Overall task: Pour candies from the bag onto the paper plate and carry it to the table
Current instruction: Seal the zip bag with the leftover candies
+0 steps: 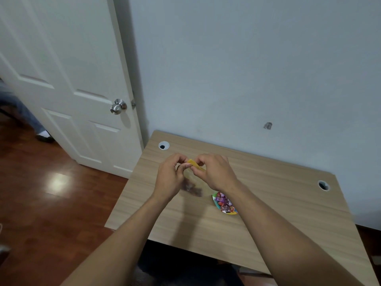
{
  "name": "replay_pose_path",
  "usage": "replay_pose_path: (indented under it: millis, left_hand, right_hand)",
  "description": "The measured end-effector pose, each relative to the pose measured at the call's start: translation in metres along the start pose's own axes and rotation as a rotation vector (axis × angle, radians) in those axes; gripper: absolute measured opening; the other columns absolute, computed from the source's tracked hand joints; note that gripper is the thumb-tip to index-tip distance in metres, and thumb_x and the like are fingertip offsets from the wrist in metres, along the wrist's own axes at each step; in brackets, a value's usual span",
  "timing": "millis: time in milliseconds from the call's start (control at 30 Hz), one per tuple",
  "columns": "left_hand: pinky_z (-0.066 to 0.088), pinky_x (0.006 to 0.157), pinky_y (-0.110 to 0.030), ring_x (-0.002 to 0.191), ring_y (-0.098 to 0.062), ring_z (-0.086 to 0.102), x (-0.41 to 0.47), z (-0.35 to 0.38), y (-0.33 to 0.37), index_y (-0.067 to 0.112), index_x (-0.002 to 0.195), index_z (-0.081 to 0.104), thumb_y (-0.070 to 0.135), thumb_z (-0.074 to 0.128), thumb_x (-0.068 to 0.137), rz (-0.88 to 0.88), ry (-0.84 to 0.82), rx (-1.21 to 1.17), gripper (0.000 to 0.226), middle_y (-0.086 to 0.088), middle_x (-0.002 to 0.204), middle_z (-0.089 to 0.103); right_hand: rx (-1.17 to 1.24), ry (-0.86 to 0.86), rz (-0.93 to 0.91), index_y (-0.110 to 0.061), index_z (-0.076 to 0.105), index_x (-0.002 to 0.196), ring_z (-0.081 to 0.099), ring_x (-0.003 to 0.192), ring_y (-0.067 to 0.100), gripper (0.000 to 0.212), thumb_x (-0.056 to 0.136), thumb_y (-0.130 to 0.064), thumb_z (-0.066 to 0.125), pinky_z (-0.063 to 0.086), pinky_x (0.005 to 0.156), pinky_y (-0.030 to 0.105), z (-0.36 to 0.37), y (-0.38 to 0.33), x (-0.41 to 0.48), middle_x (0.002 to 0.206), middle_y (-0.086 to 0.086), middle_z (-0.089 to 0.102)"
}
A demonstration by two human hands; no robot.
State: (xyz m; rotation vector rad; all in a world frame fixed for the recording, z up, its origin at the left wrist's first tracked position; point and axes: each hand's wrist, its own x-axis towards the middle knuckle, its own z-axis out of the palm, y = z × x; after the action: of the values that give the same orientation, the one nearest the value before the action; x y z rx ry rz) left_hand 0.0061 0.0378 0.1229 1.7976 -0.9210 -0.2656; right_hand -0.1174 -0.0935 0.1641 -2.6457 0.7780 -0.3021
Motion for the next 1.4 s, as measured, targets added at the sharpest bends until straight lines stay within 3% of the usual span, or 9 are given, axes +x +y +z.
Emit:
replay_pose_path:
  millis: [233,500,633,800,933,1033,1133,1267,1400]
  left_hand:
    - [0.051,0.081,-0.025,0.087,-0.013,0.068,-0.001,-0.001,-0.003,0.015,0.091,0.072,0.011,0.074,0.097,0.038,0.019,0.070,0.007,0.008,0.089,0.075]
    - [0.043,0.076,-0.008,0.086,-0.003,0.064,-0.005,-0.010,0.000,0.013,0.088,0.072,0.002,0.074,0.094,0.034,0.030,0.085,0.012,0.006,0.086,0.073]
    - [0.043,0.076,-0.008,0.086,-0.002,0.064,-0.008,-0.013,0.001,0.015,0.088,0.073,0.004,0.075,0.094,0.020,0.031,0.098,0.012,0.008,0.086,0.073]
    - [0.042,0.075,-0.004,0.085,0.010,0.063,-0.008,-0.020,0.003,0.013,0.089,0.074,0.003,0.074,0.094,-0.011,0.051,0.096,0.011,0.018,0.085,0.070]
    - [0.040,0.062,-0.007,0.063,0.010,0.058,-0.006,-0.027,0.003,0.013,0.089,0.074,0.005,0.074,0.096,-0.053,0.061,0.072,0.010,0.014,0.081,0.069]
    - [0.038,0.057,-0.009,0.056,0.010,0.055,-0.005,-0.032,0.000,0.014,0.089,0.074,0.007,0.074,0.097,-0.050,0.069,0.070,0.011,0.013,0.078,0.069]
    - [0.037,0.060,-0.010,0.059,0.008,0.056,-0.004,-0.037,-0.001,0.014,0.089,0.075,0.006,0.075,0.096,-0.060,0.087,0.064,0.011,0.013,0.078,0.069]
    - [0.047,0.072,-0.024,0.079,-0.008,0.064,-0.003,-0.040,-0.005,0.017,0.089,0.075,0.009,0.074,0.096,-0.079,0.083,0.042,0.011,0.006,0.085,0.074]
    - [0.051,0.075,-0.036,0.082,-0.025,0.066,-0.001,-0.044,-0.008,0.014,0.088,0.073,0.008,0.072,0.097,-0.120,0.082,0.007,0.011,-0.004,0.084,0.075]
  right_hand:
    - [-0.021,-0.018,-0.010,-0.031,0.081,0.102,0.069,0.104,0.015,0.026,0.098,-0.055,0.070,0.048,0.095,0.043,0.004,0.006,-0.003,0.099,-0.012,0.080]
    - [0.014,-0.030,-0.042,-0.029,0.082,0.102,0.064,0.100,0.016,0.022,0.097,-0.049,0.073,0.050,0.091,0.043,0.010,0.011,-0.009,0.098,-0.015,0.080]
    - [0.036,-0.049,-0.024,-0.031,0.081,0.101,0.061,0.099,0.014,0.020,0.098,-0.049,0.073,0.049,0.089,0.042,0.014,0.016,-0.014,0.097,-0.017,0.079]
    - [0.033,-0.068,0.004,-0.032,0.082,0.102,0.054,0.094,0.009,0.019,0.098,-0.049,0.074,0.050,0.089,0.043,0.019,0.027,-0.023,0.097,-0.018,0.078]
    - [0.024,-0.081,0.019,-0.031,0.082,0.102,0.051,0.092,0.007,0.023,0.098,-0.052,0.072,0.050,0.087,0.042,0.023,0.037,-0.030,0.097,-0.017,0.079]
    - [0.023,-0.089,0.034,-0.030,0.082,0.102,0.059,0.096,0.013,0.024,0.099,-0.052,0.072,0.050,0.088,0.042,0.024,0.042,-0.035,0.098,-0.015,0.079]
    - [0.018,-0.102,0.041,-0.028,0.082,0.102,0.065,0.104,0.017,0.024,0.099,-0.051,0.073,0.052,0.091,0.044,0.025,0.046,-0.040,0.100,-0.014,0.079]
    - [0.030,-0.116,0.066,-0.026,0.082,0.102,0.063,0.102,0.016,0.023,0.099,-0.048,0.074,0.051,0.091,0.043,0.027,0.053,-0.048,0.098,-0.013,0.077]
    - [0.019,-0.125,0.062,-0.026,0.083,0.102,0.056,0.095,0.013,0.018,0.098,-0.043,0.076,0.043,0.084,0.038,0.027,0.057,-0.054,0.080,-0.024,0.058]
